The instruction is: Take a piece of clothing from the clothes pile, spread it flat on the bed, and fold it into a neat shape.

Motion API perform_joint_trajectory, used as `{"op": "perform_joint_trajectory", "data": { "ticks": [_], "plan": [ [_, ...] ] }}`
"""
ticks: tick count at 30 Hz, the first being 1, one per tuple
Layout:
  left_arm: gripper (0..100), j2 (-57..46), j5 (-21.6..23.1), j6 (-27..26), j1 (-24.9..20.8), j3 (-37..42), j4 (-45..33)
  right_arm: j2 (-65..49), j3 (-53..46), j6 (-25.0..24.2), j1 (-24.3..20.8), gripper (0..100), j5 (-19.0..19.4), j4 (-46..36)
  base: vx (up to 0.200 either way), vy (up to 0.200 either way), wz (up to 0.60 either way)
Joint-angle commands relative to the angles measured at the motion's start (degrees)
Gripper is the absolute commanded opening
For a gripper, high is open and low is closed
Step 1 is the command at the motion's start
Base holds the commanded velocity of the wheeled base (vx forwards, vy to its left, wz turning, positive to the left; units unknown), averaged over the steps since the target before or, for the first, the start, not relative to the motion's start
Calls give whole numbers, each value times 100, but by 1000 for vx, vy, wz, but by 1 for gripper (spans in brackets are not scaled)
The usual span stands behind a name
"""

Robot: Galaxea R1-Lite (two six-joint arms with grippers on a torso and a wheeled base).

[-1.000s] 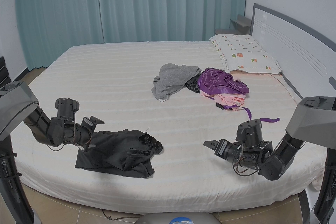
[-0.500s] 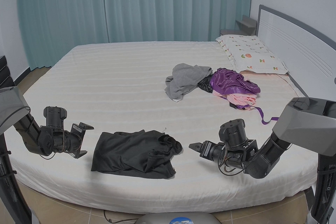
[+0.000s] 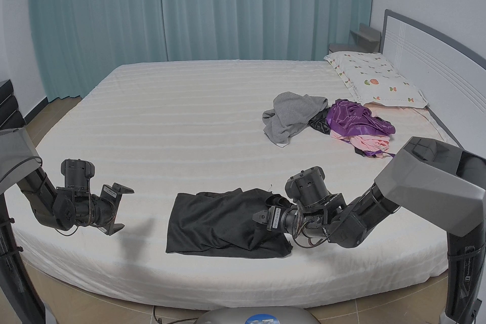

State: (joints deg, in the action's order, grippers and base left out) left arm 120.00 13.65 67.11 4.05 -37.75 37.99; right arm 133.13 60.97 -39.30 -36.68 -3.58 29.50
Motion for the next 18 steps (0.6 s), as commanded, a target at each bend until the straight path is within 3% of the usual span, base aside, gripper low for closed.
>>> {"op": "perform_joint_trajectory", "data": {
  "ticks": [1,5,8,11,18],
  "plan": [
    [100,-12,-3,-5,-9,40,-2,310,486,186,12,100,-11,-410,0,0,0],
    [100,-12,-3,-5,-9,49,-2,336,680,239,47,100,-63,-718,0,0,0],
    [100,-12,-3,-5,-9,49,-2,494,829,327,205,100,-397,-973,0,0,0],
    [100,-12,-12,-14,-18,49,-2,450,759,344,311,100,-450,-981,0,0,0],
    [100,-3,-21,-22,-18,49,-2,-332,-384,336,530,100,-415,-973,0,0,0]
  ]
}}
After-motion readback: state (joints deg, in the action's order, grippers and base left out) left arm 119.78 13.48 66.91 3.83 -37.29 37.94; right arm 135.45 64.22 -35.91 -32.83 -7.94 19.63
